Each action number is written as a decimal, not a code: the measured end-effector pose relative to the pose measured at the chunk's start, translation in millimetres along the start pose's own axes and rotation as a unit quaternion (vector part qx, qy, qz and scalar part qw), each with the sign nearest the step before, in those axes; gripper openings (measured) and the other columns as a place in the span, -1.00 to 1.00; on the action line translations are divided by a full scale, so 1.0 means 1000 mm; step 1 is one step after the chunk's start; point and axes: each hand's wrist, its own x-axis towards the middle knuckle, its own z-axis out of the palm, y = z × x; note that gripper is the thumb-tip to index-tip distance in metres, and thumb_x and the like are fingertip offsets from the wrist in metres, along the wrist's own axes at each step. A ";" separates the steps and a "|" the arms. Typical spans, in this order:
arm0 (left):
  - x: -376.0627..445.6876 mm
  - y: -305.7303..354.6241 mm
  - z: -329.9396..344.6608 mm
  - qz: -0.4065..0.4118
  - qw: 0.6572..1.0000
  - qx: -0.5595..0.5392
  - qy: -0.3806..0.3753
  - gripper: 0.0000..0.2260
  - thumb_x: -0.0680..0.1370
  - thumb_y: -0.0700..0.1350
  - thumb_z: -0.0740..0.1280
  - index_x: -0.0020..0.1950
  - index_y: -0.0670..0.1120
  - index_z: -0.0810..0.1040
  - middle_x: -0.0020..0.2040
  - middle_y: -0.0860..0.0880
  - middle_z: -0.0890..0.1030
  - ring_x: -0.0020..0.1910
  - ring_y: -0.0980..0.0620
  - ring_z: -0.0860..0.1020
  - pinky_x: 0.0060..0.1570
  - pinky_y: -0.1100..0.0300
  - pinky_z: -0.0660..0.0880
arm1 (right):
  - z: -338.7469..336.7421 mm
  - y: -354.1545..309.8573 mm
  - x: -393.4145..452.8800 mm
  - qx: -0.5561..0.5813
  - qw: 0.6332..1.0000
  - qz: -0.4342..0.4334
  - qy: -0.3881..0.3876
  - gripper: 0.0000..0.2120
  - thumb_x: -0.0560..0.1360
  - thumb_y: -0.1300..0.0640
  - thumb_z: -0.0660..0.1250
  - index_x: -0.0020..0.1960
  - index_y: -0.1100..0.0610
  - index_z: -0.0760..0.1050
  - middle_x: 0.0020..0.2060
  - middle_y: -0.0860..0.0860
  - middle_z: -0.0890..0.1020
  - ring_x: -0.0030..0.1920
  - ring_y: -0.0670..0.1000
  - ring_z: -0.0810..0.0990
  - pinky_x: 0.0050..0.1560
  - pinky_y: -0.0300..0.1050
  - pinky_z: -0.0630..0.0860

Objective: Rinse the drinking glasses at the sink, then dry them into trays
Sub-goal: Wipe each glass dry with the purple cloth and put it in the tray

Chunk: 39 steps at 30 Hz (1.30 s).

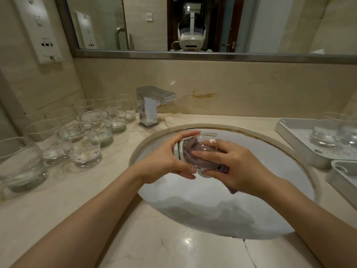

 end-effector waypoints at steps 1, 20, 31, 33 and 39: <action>0.000 0.001 0.000 0.004 1.000 -0.002 0.001 -0.27 0.36 -0.54 0.40 0.35 0.12 0.44 0.24 -0.11 0.52 0.03 -0.20 0.64 -0.07 -0.11 0.63 | 0.000 -0.001 0.000 0.014 1.000 0.009 -0.003 -0.53 0.43 -0.06 0.36 0.33 -0.09 0.49 0.23 0.04 0.56 0.04 0.13 0.60 -0.10 0.07 0.62; 0.000 0.000 0.007 0.014 0.998 0.049 0.042 -0.25 0.35 -0.51 0.44 0.35 0.13 0.38 0.22 -0.06 0.49 0.00 -0.12 0.66 -0.08 0.02 0.63 | -0.003 -0.005 0.002 0.137 0.989 0.055 -0.006 -0.55 0.39 0.00 0.44 0.28 -0.13 0.52 0.20 -0.07 0.57 0.15 -0.04 0.57 0.12 -0.13 0.54; 0.001 -0.007 0.006 0.154 0.941 0.292 0.071 -0.34 0.38 -0.30 0.52 0.29 0.23 0.36 0.27 0.01 0.43 0.16 0.06 0.53 0.13 0.22 0.52 | -0.008 -0.012 0.007 0.414 0.878 0.237 -0.030 -0.62 0.36 0.15 0.52 0.06 -0.23 0.56 -0.04 -0.20 0.66 -0.04 -0.23 0.61 0.04 -0.32 0.52; 0.002 -0.013 0.002 0.210 0.889 0.401 0.063 -0.35 0.40 -0.21 0.52 0.34 0.24 0.35 0.24 0.00 0.39 0.19 0.12 0.43 0.16 0.38 0.42 | -0.013 -0.015 0.009 0.521 0.801 0.287 -0.063 -0.71 0.35 0.13 0.47 0.03 -0.11 0.58 -0.22 -0.14 0.70 -0.25 -0.17 0.63 -0.18 -0.28 0.57; 0.001 -0.005 0.005 0.088 0.971 0.212 0.060 -0.28 0.33 -0.39 0.52 0.30 0.20 0.40 0.26 0.04 0.45 0.09 0.03 0.60 -0.02 0.21 0.59 | -0.008 -0.012 0.006 0.395 0.888 0.228 -0.059 -0.66 0.38 0.16 0.52 0.10 -0.11 0.58 -0.14 -0.23 0.67 -0.11 -0.21 0.61 -0.05 -0.34 0.49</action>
